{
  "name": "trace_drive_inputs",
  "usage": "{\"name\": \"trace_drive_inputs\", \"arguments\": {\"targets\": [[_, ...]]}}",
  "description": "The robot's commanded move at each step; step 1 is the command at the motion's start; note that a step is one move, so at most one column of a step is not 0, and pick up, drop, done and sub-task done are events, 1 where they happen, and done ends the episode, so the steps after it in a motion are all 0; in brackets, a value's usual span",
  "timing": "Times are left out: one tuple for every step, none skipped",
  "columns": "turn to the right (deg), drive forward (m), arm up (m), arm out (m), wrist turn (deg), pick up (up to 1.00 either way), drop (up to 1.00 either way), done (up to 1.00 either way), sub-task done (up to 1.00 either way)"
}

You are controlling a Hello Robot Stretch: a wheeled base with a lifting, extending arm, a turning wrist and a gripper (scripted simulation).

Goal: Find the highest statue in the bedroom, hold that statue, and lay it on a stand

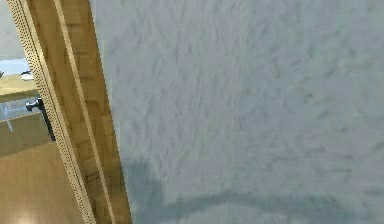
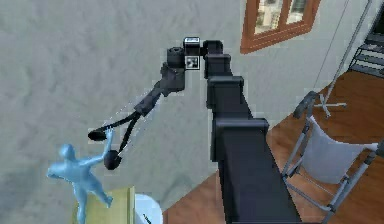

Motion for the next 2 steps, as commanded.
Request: {"name": "trace_drive_inputs", "arguments": {"targets": [[0.0, 0.00, 0.00, 0.00, 39.0, 0.00, 0.00, 0.00, 0.00], [0.0, 0.00, -0.30, 0.00, 0.0, 0.00, 0.00, 0.00, 0.00]]}}
